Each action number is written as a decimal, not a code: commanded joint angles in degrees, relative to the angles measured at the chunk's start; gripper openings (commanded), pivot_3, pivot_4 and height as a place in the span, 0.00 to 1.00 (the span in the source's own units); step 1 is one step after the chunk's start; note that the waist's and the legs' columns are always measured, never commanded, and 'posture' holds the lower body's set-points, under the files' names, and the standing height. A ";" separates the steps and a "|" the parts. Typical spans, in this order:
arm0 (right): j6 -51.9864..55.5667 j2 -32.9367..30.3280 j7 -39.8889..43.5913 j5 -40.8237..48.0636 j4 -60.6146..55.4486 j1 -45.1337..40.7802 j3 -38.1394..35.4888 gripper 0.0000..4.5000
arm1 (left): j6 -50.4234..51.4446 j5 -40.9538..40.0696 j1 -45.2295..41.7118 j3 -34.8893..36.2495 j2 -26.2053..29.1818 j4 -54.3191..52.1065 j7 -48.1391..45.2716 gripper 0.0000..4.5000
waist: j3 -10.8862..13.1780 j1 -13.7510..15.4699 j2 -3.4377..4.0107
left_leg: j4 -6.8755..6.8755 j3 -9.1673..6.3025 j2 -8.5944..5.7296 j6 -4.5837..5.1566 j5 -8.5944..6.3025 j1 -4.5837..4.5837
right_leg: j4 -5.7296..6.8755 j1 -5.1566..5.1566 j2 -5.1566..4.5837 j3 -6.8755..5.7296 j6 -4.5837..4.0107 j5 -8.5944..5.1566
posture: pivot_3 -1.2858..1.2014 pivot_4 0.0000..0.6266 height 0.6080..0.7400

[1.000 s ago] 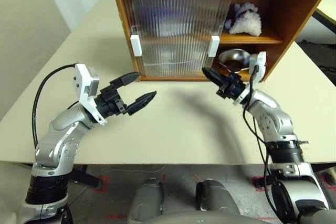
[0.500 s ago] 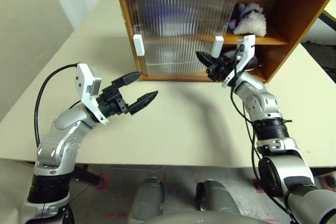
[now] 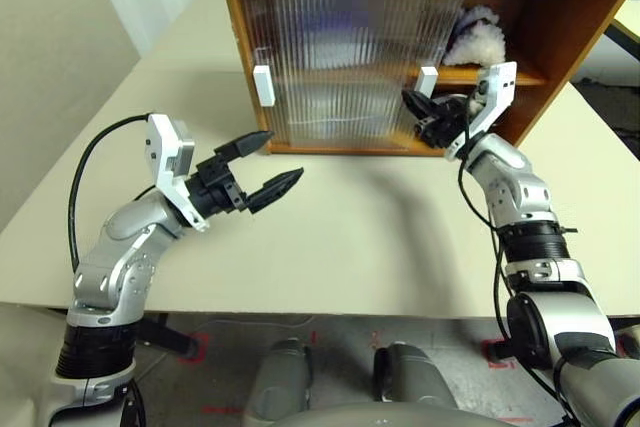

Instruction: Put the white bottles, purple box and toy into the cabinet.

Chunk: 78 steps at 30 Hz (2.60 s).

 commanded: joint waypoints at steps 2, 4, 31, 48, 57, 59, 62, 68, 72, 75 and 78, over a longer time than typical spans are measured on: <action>-2.07 -2.06 -3.54 -1.23 0.42 1.58 -3.04 0.00 | -0.53 0.71 -0.64 -1.21 -0.28 1.23 -0.97 1.00 | -0.01 0.06 -0.01 | 0.03 -0.01 0.00 0.00 0.00 0.00 | 0.00 0.02 0.00 0.00 0.02 0.00 | 0.57 0.00 1.00; -2.98 -2.51 -4.10 -1.48 1.08 1.80 -3.35 0.00 | -0.63 0.86 -0.80 -1.34 -0.36 1.49 -1.24 1.00 | -0.01 0.05 -0.01 | 0.07 -0.01 0.00 0.00 0.00 0.00 | 0.00 0.05 -0.01 0.00 0.04 -0.01 | 0.56 0.00 1.00; -8.02 -10.13 -10.01 -3.85 10.81 0.31 -7.03 0.00 | -0.98 0.95 -1.28 -1.58 -0.61 2.29 -2.15 1.00 | -0.02 -0.31 -0.04 | 0.40 -0.01 0.00 0.06 0.03 0.07 | -0.03 0.31 -0.08 0.03 -0.54 -0.23 | 0.56 0.00 1.00; -7.05 -15.12 -15.32 -5.91 15.65 -0.68 -8.87 0.00 | -0.53 0.78 -0.50 -1.45 -0.75 1.09 -1.28 1.00 | -0.02 -1.37 -0.04 | 0.49 -0.02 0.01 0.09 0.05 0.05 | -0.05 0.34 -0.07 0.05 -0.53 -0.26 | 0.57 0.00 1.00; 2.97 -13.64 -10.79 0.20 0.83 1.45 -8.59 0.05 | -0.59 0.52 1.21 -0.14 -0.32 0.28 -0.83 1.00 | 0.03 -1.32 0.02 | 0.48 -0.03 0.01 0.13 0.07 0.01 | -0.08 0.35 -0.09 0.07 -0.49 -0.28 | 0.58 0.01 1.00; 7.35 -13.51 -7.48 2.93 -5.69 3.12 -7.74 0.15 | -0.34 0.36 1.86 0.26 -0.27 -0.46 -0.35 1.00 | 0.05 -1.44 0.05 | 0.47 -0.04 0.05 0.13 0.07 0.01 | -0.07 0.31 -0.07 0.06 -0.49 -0.29 | 0.58 0.01 1.00; 11.02 -16.83 -3.26 2.38 -10.74 7.50 -6.62 0.38 | 0.19 0.21 3.15 1.45 -0.47 -1.89 1.42 1.00 | 0.06 -1.32 0.04 | 0.44 -0.03 0.17 0.10 0.05 0.05 | -0.07 0.31 0.00 0.03 -0.47 -0.29 | 0.58 0.02 1.00; 9.18 -22.03 10.44 6.92 -10.36 18.17 -11.31 0.89 | 0.42 5.63 5.60 6.73 0.27 1.55 11.44 1.00 | 0.24 0.30 -0.13 | 0.37 -0.05 0.10 0.09 0.03 0.01 | -0.12 0.30 -0.05 0.01 -0.54 -0.48 | 0.58 0.05 1.00; 1.26 -23.36 14.13 6.62 -0.70 21.61 -16.07 0.99 | -0.16 10.64 6.05 9.18 -0.05 6.49 18.27 1.00 | 0.78 0.56 -0.22 | 0.32 -0.09 0.11 0.08 0.03 0.09 | -0.15 0.37 -0.05 -0.01 -0.54 -0.51 | 0.58 0.07 1.00; -3.21 -24.22 12.31 5.55 11.89 19.04 -18.60 0.99 | -1.13 12.88 5.26 9.37 -1.33 10.59 21.48 1.00 | 1.28 0.33 -0.26 | 0.33 -0.04 0.06 0.08 0.02 0.08 | -0.16 0.33 -0.10 0.01 -0.50 -0.45 | 0.58 0.09 1.00; -9.34 -24.85 9.58 4.83 27.72 14.53 -21.24 0.99 | -3.48 16.70 4.35 8.61 -3.62 16.00 26.00 1.00 | 1.54 0.18 -0.41 | 0.33 -0.04 0.07 0.07 0.02 0.13 | -0.18 0.35 -0.09 0.01 -0.53 -0.42 | 0.57 0.09 1.00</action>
